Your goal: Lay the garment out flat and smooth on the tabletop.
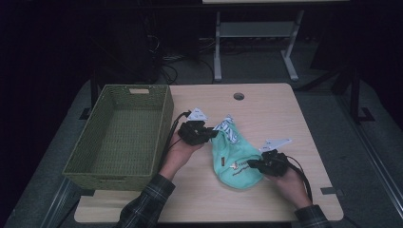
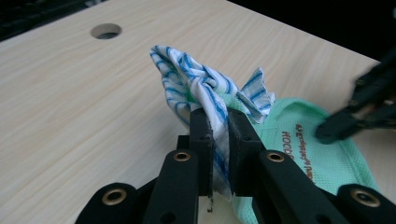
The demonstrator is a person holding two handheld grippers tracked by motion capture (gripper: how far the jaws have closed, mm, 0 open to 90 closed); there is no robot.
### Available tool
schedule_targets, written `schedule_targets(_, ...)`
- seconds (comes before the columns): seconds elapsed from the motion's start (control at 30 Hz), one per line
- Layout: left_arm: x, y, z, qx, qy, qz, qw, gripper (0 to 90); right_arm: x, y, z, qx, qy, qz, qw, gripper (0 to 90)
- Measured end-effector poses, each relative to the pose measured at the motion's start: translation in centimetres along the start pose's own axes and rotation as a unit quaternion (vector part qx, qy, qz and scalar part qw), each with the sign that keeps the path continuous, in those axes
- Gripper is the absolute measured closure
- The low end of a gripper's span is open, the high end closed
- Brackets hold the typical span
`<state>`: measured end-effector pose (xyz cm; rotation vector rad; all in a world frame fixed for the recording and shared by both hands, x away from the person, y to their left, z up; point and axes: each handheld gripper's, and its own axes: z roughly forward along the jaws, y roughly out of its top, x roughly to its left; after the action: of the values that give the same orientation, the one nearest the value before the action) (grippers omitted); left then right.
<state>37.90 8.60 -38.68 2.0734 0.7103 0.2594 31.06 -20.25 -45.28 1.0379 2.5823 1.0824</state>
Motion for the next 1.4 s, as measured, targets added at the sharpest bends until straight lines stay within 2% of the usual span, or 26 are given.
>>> schedule_targets(0.07,0.2,-0.1,-0.1,-0.001,0.009,-0.001,1.0,81.7,0.2,-0.8,-0.6,0.002,-0.004,0.0,1.0,89.7)
schedule_targets(0.17,0.3,-0.1,-0.2,-0.001,0.011,-0.001,0.9999,81.6,0.4,-1.6,-1.2,0.004,-0.004,0.004,1.0,89.7)
schedule_targets(0.3,0.1,0.0,-0.3,0.001,0.012,0.006,0.9999,81.6,0.3,-1.9,-0.9,0.013,0.001,0.008,0.9999,89.7)
schedule_targets(0.47,-0.4,0.0,-0.1,0.0,-0.006,0.006,1.0,81.6,0.4,-2.0,-0.4,0.023,0.0,0.004,0.9997,89.7)
schedule_targets(0.57,-0.8,0.1,0.0,0.003,-0.012,0.014,0.9998,81.5,0.4,-2.0,-0.3,0.03,-0.002,0.002,0.9996,89.7)
schedule_targets(0.83,-2.6,0.7,0.1,0.0,-0.045,0.032,0.9985,81.5,0.4,-2.0,-0.2,0.027,-0.001,0.009,0.9996,89.7)
schedule_targets(0.93,-3.3,0.8,0.3,0.003,-0.061,0.036,0.9975,81.5,0.3,-2.0,-0.2,0.028,0.0,0.008,0.9996,89.7)
schedule_targets(1.17,-4.6,0.5,0.7,0.018,-0.081,0.051,0.9952,81.4,0.2,-1.9,-0.2,0.028,0.003,0.008,0.9996,89.7)
schedule_targets(1.4,-5.7,-0.2,1.7,0.038,-0.104,0.068,0.9914,81.3,-0.1,-2.0,-0.6,0.027,0.0,0.014,0.9995,89.7)
